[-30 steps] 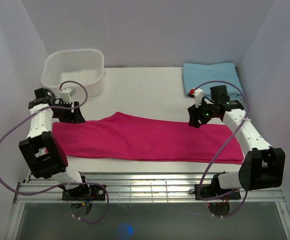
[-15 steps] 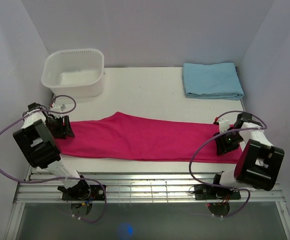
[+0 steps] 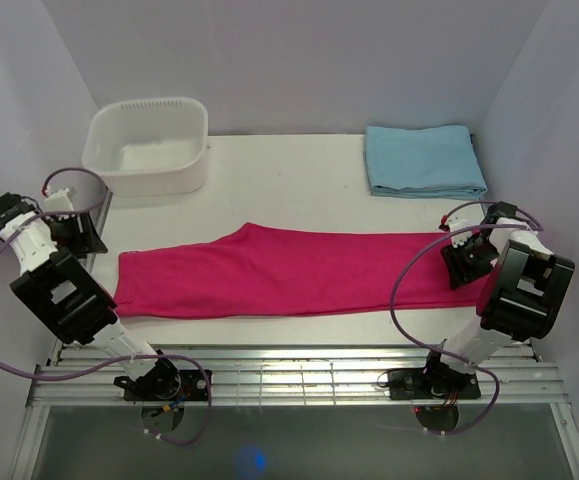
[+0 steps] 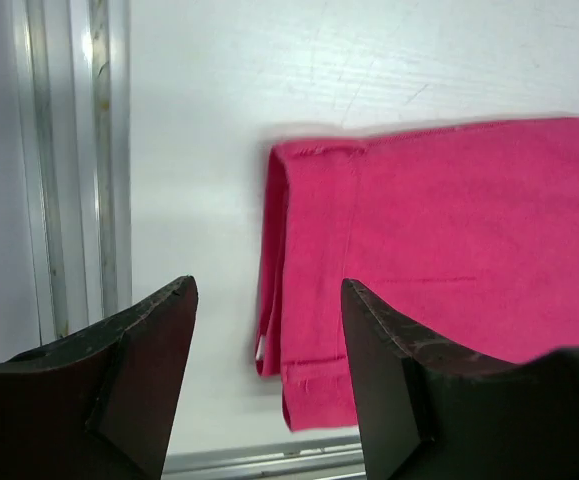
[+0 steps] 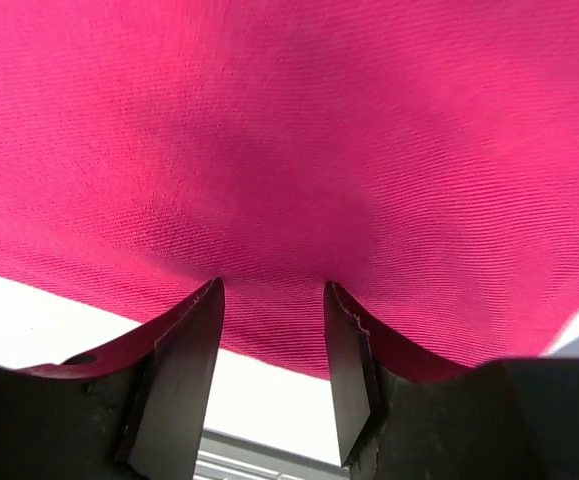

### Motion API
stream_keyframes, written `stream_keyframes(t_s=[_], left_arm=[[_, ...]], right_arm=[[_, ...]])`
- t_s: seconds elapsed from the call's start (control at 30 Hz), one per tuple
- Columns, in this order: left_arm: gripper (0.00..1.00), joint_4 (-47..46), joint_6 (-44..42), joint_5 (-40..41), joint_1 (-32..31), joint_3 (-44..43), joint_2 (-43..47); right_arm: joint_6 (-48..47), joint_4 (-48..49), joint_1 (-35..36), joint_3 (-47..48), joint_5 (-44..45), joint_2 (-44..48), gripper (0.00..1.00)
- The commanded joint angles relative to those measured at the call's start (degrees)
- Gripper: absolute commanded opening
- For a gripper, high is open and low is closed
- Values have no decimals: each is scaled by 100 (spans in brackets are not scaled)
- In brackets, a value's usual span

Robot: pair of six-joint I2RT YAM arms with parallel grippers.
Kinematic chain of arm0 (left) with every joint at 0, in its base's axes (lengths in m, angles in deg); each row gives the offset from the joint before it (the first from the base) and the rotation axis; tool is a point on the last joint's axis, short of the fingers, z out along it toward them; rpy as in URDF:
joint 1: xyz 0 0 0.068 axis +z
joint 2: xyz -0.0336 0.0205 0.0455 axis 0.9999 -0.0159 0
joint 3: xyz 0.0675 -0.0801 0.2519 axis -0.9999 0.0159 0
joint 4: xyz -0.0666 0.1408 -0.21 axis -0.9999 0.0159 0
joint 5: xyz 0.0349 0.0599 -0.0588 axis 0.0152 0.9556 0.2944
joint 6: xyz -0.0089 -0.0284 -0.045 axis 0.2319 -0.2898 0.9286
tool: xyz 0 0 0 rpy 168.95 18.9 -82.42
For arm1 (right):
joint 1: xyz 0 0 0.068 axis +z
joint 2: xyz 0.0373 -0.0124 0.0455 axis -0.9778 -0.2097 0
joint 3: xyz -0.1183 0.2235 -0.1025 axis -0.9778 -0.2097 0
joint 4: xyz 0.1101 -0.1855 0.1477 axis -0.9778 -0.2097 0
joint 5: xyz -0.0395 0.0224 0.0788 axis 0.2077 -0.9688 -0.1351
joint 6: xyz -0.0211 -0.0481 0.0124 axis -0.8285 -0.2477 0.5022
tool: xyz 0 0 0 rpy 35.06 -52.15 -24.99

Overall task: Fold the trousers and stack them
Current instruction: Fold the trousers

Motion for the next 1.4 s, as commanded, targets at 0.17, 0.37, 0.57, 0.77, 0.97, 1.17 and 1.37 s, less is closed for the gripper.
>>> stream_keyframes(t_s=[0.17, 0.37, 0.57, 0.77, 0.97, 1.17, 1.37], left_arm=[[70, 1161, -443, -1196, 996, 985, 648], [68, 1049, -49, -1418, 1137, 1767, 630], [66, 3, 558, -1224, 787, 2340, 578], [60, -270, 1164, -1390, -83, 2375, 375], [64, -78, 1324, -1409, -243, 1945, 296], [67, 11, 1060, -812, 38, 970, 428], [64, 99, 963, -407, 56, 775, 68]], right_arm=[[100, -712, 1101, 1037, -1933, 1015, 56], [1329, 245, 3605, 1518, -2183, 1317, 60], [1524, 378, 5347, 2398, -1919, 220, 56], [1726, 1201, 6437, 2961, -1980, -344, 55], [1797, 1749, 7158, 3382, -1762, -1151, 51], [1920, 1950, 7229, 2570, -1103, -1392, 47], [2008, 2083, 7229, 1776, -716, -1172, 45]])
